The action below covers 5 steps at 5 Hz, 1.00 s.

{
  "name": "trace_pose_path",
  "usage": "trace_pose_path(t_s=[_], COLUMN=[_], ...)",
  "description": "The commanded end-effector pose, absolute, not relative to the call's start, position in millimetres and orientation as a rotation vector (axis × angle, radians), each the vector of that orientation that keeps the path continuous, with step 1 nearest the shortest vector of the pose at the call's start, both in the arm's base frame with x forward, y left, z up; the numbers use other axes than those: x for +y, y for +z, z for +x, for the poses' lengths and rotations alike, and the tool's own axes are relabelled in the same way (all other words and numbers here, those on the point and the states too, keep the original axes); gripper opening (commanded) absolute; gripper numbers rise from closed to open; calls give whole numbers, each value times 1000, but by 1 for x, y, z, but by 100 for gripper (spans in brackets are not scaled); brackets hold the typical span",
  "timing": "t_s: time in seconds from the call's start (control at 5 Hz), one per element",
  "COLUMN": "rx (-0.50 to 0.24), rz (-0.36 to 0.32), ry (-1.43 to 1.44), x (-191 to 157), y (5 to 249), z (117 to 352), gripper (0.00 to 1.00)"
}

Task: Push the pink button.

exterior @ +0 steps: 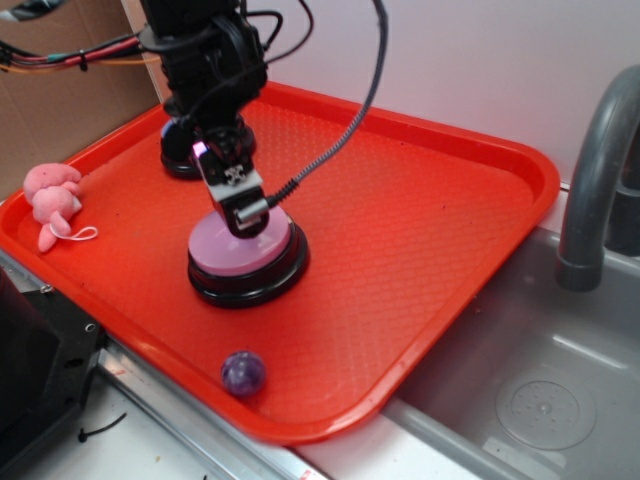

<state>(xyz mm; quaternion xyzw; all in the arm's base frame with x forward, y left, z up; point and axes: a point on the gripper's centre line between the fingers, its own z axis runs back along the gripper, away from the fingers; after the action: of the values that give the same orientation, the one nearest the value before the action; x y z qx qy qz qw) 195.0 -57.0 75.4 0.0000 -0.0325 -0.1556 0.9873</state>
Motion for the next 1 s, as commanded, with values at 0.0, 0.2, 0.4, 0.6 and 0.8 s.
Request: trace_pose_path(t_s=[0.0, 0.2, 0.4, 0.6, 0.8], rx=[-87, -71, -34, -38, -50], rz=[-11, -18, -26, 4, 13], ry=[-344, -342, -341, -343, -312], x=[-67, -67, -65, -65, -62], y=[62, 55, 48, 63, 80], z=[212, 213, 213, 213, 210], gripper=[100, 100, 100, 100, 100])
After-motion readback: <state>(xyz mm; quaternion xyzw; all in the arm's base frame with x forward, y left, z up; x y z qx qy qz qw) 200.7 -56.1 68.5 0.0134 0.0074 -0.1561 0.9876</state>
